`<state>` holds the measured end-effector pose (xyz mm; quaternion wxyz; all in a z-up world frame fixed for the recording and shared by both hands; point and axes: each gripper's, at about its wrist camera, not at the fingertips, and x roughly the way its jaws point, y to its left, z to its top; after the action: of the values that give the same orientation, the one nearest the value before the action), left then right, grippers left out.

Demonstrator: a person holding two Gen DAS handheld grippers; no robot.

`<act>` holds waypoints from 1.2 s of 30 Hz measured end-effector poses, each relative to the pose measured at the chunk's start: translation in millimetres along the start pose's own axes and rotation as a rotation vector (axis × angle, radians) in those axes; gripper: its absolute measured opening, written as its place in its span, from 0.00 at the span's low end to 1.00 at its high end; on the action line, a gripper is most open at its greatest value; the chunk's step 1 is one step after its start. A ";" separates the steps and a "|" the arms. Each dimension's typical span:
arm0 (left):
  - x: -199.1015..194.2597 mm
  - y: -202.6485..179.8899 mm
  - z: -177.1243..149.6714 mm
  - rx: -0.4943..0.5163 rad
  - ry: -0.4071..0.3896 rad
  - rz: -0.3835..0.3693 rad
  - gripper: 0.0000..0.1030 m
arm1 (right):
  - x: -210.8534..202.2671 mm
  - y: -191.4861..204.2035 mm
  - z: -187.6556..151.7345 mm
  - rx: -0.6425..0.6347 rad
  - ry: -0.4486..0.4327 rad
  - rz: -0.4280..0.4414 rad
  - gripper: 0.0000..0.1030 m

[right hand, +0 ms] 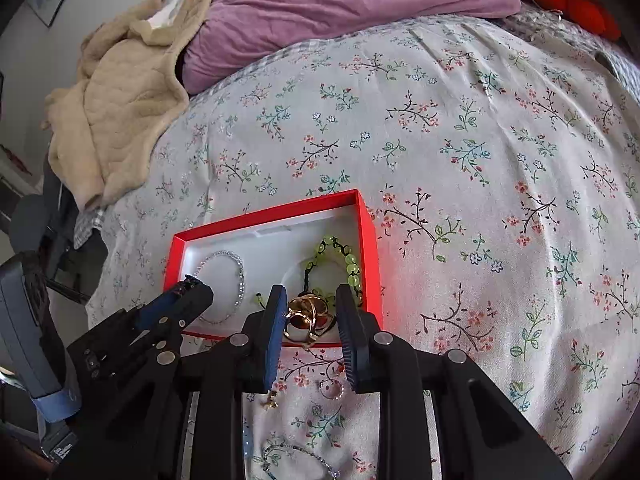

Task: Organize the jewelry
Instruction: 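Carry the hair clip and gold ring over the red box, then open both grippers to drop the clip and ring into the box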

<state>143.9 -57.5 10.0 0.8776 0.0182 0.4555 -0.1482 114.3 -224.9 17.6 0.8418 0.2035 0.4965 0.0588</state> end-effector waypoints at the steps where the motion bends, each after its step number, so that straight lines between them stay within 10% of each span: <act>1: 2.8 0.4 -0.4 -0.001 0.005 0.004 0.22 | 1.9 -0.3 -0.5 0.000 0.005 -0.005 0.26; 12: -0.8 -4.3 -4.6 0.032 0.012 0.011 0.26 | 0.7 2.5 -0.8 -0.012 0.023 0.004 0.32; 29: -47.4 -12.6 -22.3 0.066 -0.001 0.023 0.82 | -43.8 12.6 -22.0 -0.053 0.023 -0.030 0.61; 36: -57.4 -13.5 -38.9 0.072 0.066 0.016 0.91 | -53.0 7.2 -40.0 -0.080 0.068 -0.092 0.66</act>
<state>78.1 -49.9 34.9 0.8621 0.0585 0.4784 -0.1567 54.1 -222.9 46.5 0.8336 0.1446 0.5310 0.0469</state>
